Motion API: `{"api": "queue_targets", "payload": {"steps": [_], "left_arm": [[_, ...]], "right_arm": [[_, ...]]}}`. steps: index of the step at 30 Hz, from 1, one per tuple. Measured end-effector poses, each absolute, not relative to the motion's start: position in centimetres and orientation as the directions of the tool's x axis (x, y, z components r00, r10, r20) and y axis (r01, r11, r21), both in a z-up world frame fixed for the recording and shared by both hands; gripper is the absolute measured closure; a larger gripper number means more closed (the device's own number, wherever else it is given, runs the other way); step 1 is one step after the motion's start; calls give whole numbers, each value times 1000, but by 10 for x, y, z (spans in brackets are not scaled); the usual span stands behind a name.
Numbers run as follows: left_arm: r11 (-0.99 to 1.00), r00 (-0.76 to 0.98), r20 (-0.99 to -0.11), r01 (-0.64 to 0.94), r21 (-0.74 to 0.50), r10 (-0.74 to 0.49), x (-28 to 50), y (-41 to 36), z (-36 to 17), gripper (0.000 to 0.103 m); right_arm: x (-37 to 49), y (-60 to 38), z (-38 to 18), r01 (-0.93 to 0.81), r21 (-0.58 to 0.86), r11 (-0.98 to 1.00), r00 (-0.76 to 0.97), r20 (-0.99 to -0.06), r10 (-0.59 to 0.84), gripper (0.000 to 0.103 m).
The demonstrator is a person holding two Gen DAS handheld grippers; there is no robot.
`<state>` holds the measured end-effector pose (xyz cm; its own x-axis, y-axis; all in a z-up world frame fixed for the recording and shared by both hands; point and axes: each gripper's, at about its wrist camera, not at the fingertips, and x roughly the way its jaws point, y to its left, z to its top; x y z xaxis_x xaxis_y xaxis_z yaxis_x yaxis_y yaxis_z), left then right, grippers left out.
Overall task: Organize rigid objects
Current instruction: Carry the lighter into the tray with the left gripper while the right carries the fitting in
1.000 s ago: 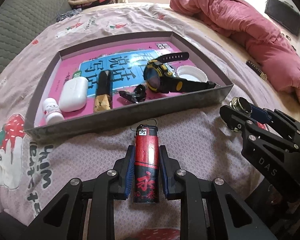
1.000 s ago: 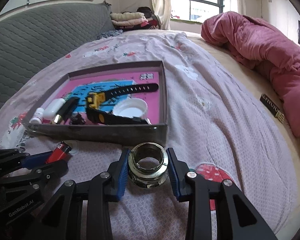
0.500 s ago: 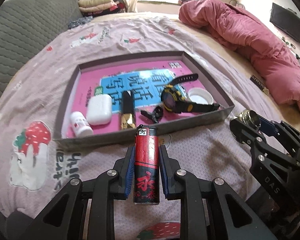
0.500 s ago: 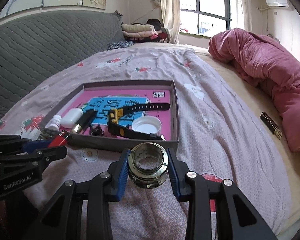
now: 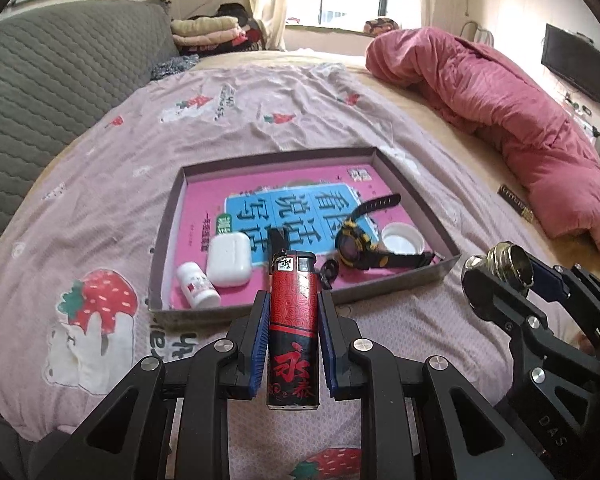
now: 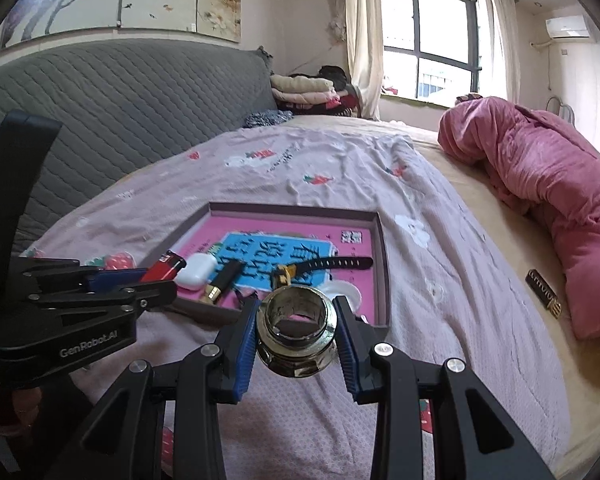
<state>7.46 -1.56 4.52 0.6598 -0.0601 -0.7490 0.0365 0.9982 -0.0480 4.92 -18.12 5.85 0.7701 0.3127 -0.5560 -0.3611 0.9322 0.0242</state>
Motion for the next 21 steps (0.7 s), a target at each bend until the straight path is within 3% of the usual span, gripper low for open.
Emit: {"api": "queue_targets", "payload": {"steps": [10,21], "left_arm": [[999,684,-728,17,-51,-49,87,-2,59,80],[997,635,-772,-48,-60,-15,144,29,27,80]], "right_arm": [[59,-184,82,-349,27,937,801,-511,313,67],[119,-187,59,-312,33,950,793,-541,279,67]]}}
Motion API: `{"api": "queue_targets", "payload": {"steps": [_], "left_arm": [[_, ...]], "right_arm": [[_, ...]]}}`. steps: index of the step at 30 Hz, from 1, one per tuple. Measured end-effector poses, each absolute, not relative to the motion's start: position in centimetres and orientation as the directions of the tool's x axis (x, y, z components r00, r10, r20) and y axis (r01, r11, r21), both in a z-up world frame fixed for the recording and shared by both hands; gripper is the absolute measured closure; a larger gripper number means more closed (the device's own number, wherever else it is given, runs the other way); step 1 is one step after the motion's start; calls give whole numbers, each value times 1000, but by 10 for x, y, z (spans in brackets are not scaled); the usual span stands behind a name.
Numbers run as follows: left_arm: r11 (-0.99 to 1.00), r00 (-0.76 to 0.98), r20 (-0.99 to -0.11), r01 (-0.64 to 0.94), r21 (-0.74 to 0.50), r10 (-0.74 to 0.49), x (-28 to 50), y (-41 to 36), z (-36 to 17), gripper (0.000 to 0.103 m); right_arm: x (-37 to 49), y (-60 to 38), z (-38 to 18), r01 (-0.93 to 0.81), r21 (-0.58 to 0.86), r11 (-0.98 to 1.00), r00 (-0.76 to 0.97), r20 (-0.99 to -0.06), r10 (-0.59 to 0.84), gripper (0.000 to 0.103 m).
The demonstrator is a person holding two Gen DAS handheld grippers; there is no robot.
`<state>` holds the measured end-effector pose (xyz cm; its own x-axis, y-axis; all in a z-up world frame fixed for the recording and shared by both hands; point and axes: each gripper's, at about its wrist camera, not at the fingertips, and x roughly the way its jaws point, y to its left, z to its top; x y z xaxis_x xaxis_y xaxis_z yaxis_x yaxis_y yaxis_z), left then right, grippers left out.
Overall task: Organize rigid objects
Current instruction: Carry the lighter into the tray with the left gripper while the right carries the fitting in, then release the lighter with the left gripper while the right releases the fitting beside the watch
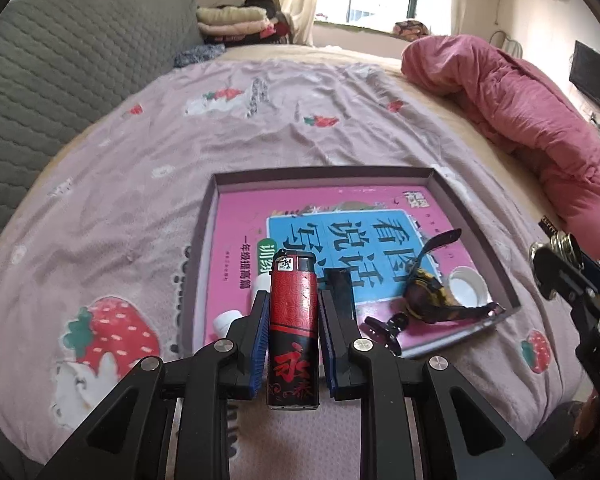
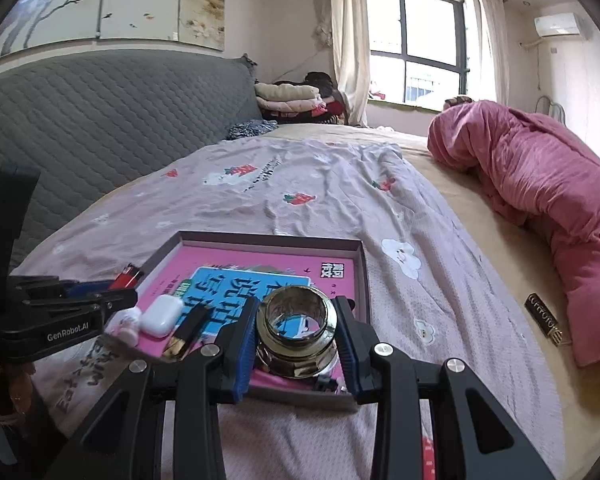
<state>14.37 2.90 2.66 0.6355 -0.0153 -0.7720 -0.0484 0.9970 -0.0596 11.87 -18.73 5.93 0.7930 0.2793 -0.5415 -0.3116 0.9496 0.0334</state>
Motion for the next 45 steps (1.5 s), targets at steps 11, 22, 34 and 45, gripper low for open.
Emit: {"api": "queue_targets", "payload": {"steps": [11,22,34,45], "left_arm": [[998,579,-815,-26,-51,-27,168,22,-17,80],[1000,597,-802,10,-30,-30,172,14,-18,80],[997,586,-809,-18,-75,-50,171,17,-17,65],[998,616,-787,-38,-54,-19,147,17,6,49]], "right_arm": [[151,-171,20,-356,74,932,727,-604,326,67],[162,-166,-9,-320,56,946,687,-673,273,66],[152,-179,0,-289,86,953,708,-651,274,52],[120,-175,32,-291,108,951,749,-592,297,48]]}}
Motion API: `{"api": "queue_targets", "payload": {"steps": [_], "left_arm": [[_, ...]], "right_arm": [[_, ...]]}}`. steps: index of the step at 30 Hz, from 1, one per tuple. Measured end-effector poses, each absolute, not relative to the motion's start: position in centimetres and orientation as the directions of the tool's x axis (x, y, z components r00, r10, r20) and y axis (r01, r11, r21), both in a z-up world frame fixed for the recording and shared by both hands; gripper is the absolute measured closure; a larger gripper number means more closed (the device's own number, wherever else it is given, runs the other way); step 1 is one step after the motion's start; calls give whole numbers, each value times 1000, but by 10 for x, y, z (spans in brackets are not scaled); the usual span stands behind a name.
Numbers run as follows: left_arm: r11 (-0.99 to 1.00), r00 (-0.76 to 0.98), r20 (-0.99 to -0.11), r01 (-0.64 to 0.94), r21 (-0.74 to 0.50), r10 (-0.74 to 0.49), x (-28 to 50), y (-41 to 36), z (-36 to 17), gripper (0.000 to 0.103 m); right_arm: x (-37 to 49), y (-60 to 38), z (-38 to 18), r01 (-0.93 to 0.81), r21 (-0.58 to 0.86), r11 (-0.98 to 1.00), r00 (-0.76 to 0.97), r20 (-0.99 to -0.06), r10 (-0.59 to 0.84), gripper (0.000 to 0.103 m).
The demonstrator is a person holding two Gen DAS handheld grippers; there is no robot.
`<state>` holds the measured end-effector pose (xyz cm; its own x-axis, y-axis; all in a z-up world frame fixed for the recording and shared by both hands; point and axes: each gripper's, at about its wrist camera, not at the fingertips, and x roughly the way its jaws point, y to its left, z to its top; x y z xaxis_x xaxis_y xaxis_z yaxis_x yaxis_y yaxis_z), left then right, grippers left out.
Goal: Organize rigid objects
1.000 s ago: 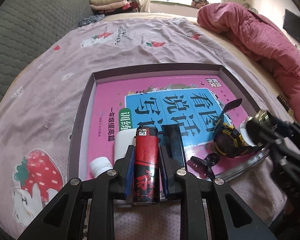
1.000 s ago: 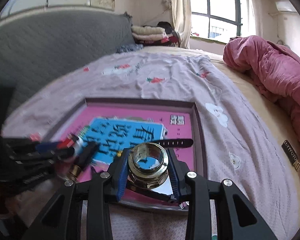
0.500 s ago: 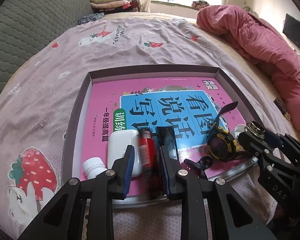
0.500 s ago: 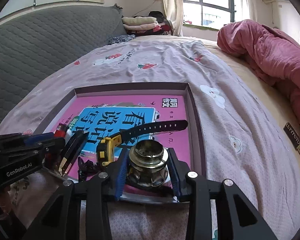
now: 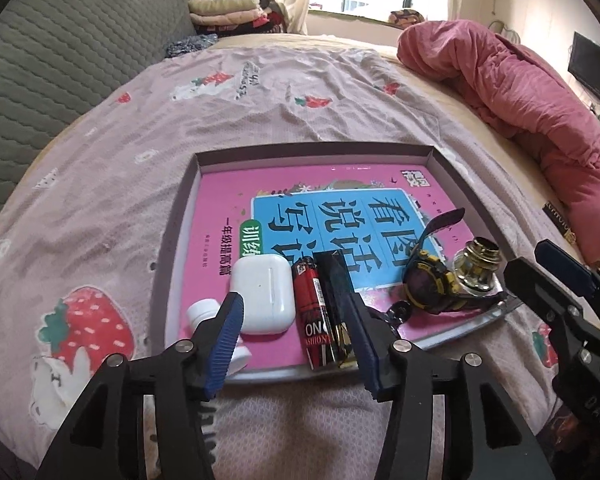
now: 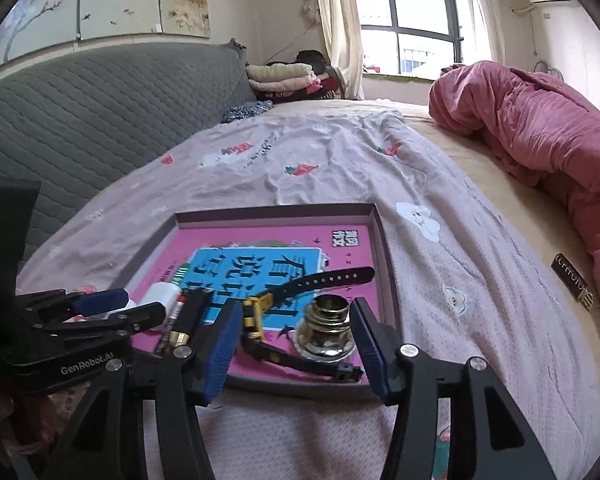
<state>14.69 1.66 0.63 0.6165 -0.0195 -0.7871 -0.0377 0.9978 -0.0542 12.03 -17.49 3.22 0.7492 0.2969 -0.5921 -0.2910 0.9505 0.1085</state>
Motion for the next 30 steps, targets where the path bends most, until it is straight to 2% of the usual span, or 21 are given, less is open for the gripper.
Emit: {"api": "queue_targets", "payload": {"steps": [5,7,9,10,11,22,30], "left_arm": [[997,633,-774,-46,-57,-15,129,18,21,46],[997,640,-768,-46,-59,-16,119,19,27,42],[997,653,-757,-47,-62,-16,106,21,32,32],[997,656,-755,-43,-61,-18,100,22,34,31],[998,658,-753,-39,-58,-18,95,22,35,30],[995,664,-747,-80,-51,15,42,32,42,30],[997,679,-734,-71,-33,24,10,24,48,30]], "right_arm": [[103,-169,40,-284,103,953,752,-593,288,47],[96,-166,44,-282,97,955,756,-590,283,47],[87,-162,48,-285,85,955,757,-592,278,39],[81,-160,50,-284,80,956,760,-590,275,36],[76,-158,51,-283,75,956,762,-588,272,32],[35,-160,50,-223,105,969,735,-635,238,32],[8,-158,41,-229,73,971,713,-667,218,32]]}}
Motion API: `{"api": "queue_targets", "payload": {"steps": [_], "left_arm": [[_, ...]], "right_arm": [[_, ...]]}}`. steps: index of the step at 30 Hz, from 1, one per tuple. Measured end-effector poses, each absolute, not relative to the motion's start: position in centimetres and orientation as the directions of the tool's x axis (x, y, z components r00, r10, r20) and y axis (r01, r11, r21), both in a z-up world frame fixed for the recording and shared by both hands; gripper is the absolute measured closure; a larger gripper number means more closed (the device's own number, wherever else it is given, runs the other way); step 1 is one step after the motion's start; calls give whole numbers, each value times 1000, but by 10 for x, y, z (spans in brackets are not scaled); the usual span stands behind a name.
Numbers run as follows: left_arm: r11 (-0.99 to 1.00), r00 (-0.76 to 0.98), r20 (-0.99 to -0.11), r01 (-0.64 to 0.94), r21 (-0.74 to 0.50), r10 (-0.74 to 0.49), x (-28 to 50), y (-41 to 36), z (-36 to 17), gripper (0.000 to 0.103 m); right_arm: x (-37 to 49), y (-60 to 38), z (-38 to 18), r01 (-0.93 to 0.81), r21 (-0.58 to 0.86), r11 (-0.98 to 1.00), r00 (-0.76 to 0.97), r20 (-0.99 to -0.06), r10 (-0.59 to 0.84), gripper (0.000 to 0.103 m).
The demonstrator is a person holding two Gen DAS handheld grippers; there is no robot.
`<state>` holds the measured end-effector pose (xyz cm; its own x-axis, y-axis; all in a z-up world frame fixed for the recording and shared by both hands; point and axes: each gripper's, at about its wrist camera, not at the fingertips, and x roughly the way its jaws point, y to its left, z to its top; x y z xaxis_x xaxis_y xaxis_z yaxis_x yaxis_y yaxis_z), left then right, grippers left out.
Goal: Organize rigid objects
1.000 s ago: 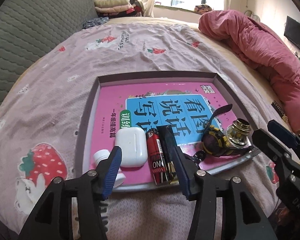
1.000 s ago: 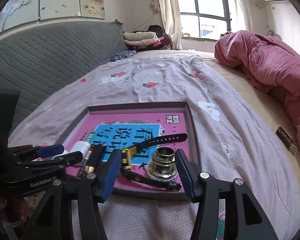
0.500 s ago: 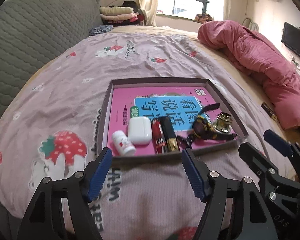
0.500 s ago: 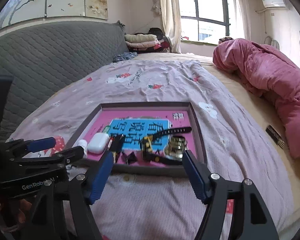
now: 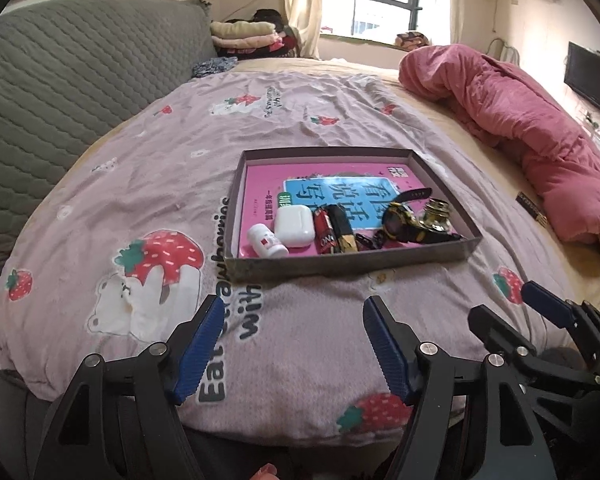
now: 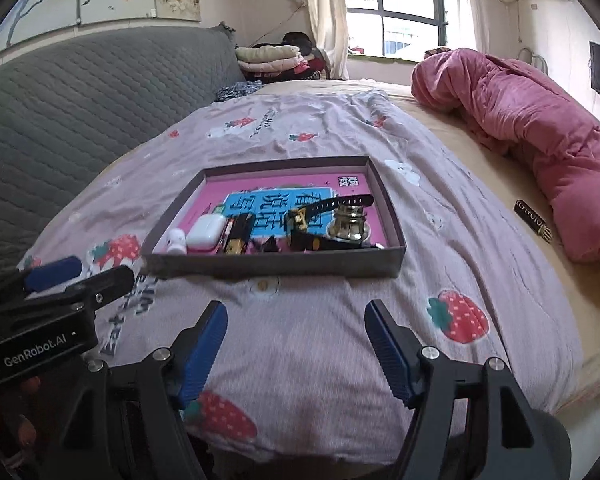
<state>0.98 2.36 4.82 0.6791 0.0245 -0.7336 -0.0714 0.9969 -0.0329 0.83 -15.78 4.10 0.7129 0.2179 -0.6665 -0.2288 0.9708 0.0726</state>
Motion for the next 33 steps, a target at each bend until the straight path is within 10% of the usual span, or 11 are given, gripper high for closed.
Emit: {"api": "queue_targets", "payload": {"steps": [33], "left_arm": [[992,637,-770,-118,-39,45,20,25,17,30]], "right_arm": [[17,-154,18,-207,62,976,706,-681,193,32]]}}
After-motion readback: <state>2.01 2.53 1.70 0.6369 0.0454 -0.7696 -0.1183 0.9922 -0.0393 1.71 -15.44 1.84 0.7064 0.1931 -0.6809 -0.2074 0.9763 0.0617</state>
